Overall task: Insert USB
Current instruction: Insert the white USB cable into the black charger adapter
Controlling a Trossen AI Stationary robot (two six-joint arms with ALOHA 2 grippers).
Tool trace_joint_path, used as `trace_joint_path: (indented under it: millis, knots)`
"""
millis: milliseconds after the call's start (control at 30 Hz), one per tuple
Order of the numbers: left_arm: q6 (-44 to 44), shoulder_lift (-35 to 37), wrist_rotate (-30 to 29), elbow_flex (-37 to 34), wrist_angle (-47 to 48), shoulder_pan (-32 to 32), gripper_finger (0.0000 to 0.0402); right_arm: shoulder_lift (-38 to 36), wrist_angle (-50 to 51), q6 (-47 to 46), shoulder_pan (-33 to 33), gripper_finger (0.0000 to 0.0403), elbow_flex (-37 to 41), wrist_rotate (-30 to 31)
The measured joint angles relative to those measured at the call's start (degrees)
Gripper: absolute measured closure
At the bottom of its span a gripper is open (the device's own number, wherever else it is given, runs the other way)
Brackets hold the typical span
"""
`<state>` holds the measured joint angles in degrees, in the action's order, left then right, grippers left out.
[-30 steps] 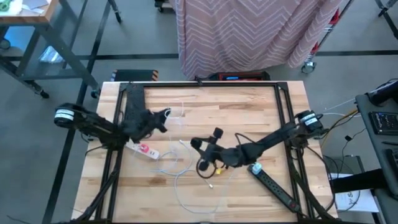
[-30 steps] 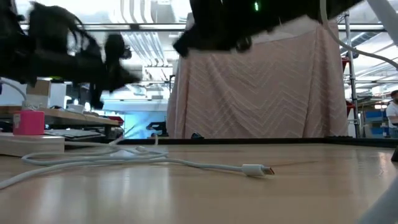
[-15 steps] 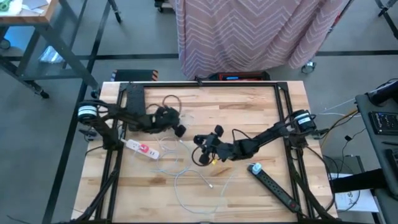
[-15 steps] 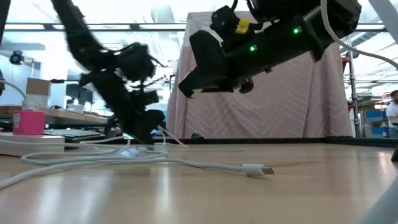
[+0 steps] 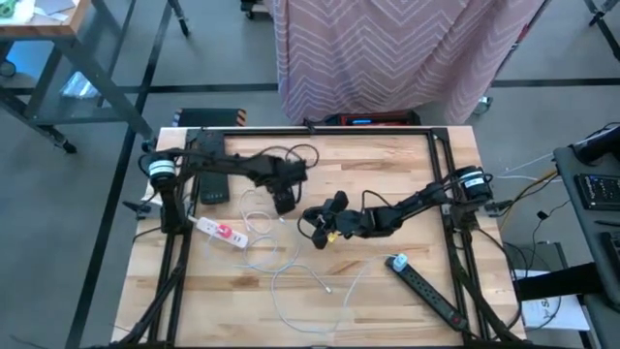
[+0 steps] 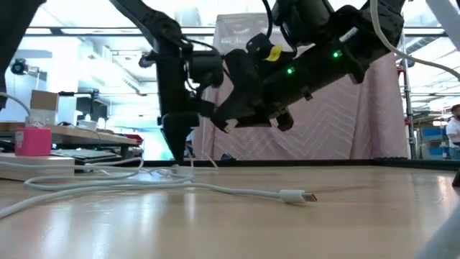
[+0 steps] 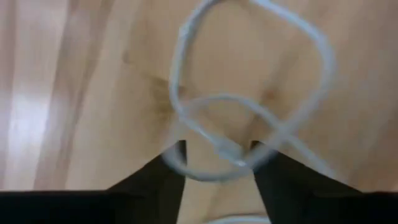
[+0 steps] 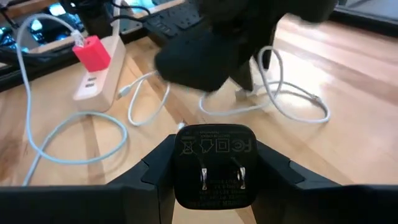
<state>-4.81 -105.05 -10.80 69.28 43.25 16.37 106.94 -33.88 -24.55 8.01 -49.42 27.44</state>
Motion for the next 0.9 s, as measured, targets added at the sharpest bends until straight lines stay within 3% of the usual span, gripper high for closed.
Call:
trace_joint_path:
  millis: [200, 400, 667, 900]
  knots:
    - [-0.3, -4.4, 2.2, 4.4, 3.6, 4.5, 0.0186, 0.0, 1.1, -1.4, 0.1, 0.0272, 0.2, -0.4]
    - [-2.2, -6.1, 5.2, 5.2, 5.6, 5.1, 0.0162, 0.0, 1.1, -1.5, 0.1, 0.0269, 0.3, -0.7]
    - [-6.8, -5.9, 5.9, 5.2, 5.3, 5.1, 0.0190, 0.0, 1.1, -1.9, 0.1, 0.0272, 0.4, -1.1]
    - [-19.8, -6.0, 6.4, 4.3, 1.7, 5.6, 0.0234, -0.1, 1.1, -2.7, 0.1, 0.0272, 0.4, -2.5]
